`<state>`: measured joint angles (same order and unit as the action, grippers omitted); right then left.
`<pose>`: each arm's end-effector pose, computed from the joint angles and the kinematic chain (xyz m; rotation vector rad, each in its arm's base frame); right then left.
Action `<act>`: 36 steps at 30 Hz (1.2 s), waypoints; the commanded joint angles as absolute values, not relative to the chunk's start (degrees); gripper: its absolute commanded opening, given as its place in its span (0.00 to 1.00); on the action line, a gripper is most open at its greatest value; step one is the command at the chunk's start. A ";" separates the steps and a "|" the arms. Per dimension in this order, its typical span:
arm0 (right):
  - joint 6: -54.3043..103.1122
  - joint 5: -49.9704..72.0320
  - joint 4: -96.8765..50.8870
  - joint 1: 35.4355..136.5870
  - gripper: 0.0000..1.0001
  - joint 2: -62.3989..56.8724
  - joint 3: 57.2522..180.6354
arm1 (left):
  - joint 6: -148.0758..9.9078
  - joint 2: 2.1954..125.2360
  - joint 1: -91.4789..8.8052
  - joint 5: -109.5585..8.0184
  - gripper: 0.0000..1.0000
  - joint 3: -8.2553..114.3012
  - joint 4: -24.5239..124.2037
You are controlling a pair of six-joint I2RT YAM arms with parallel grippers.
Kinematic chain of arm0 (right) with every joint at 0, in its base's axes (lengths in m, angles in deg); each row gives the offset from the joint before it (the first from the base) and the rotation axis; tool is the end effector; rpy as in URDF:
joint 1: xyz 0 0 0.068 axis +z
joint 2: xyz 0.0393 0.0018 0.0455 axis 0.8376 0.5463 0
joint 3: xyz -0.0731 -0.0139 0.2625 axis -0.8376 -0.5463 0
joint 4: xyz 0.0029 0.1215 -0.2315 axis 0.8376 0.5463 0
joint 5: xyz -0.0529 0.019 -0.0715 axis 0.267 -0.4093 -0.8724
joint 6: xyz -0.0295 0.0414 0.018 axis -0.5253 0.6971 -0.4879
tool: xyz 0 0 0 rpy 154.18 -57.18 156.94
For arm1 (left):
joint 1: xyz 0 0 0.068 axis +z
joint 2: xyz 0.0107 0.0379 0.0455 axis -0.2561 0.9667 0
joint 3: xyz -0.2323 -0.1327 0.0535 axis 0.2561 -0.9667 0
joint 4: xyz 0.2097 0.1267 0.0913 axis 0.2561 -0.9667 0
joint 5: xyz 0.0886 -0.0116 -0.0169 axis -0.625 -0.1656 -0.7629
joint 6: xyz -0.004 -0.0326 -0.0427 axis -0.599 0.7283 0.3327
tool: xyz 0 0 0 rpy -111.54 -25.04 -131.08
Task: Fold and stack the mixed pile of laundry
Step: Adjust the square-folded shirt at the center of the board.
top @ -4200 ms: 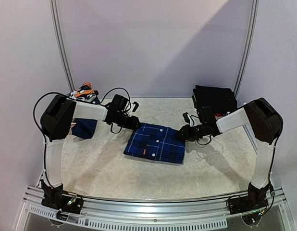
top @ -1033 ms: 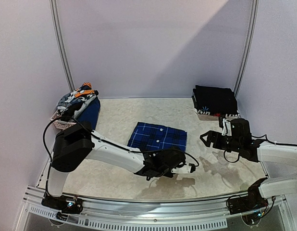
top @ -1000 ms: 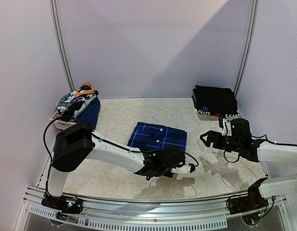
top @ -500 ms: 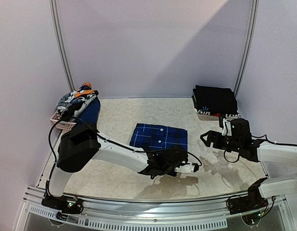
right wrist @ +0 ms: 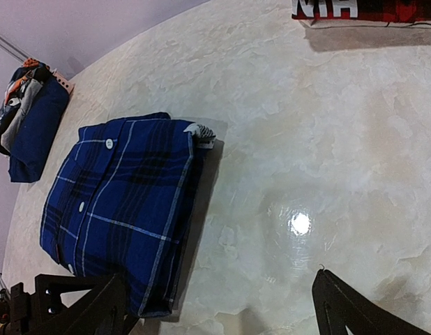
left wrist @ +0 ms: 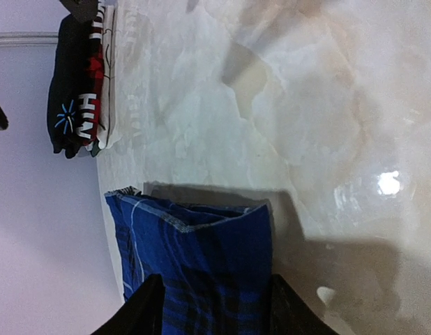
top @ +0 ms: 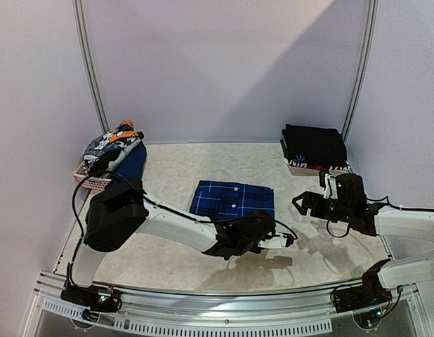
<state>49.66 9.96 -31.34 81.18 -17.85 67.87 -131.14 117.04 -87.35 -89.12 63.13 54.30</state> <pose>0.2052 0.0970 0.1768 0.0831 2.2352 0.6781 0.1606 -0.4505 0.1161 1.7742 1.2733 0.3781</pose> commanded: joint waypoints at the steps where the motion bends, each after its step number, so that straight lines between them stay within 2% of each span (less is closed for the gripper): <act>1: 49.45 10.20 -31.50 80.80 0.94 -17.40 67.66 | -132.60 119.53 -87.87 -90.80 0.51 63.12 58.47; 7: 49.57 10.39 -31.54 80.75 0.94 -17.18 67.59 | -132.99 120.87 -88.18 -89.55 0.49 63.85 59.56; 14: 49.66 10.47 -31.80 80.79 0.94 -17.18 67.29 | -131.82 121.93 -88.15 -88.27 0.53 65.25 58.56; 21: 49.65 10.64 -31.86 80.82 0.94 -16.48 67.58 | -131.50 123.30 -87.55 -87.54 0.32 65.49 60.04; 28: 49.84 10.65 -31.92 80.79 0.94 -15.79 68.03 | -130.58 122.33 -87.04 -87.16 0.00 64.28 61.84; 36: 51.27 12.19 -31.78 80.75 0.96 -15.39 69.00 | -123.43 115.88 -85.33 -82.25 0.00 58.42 66.44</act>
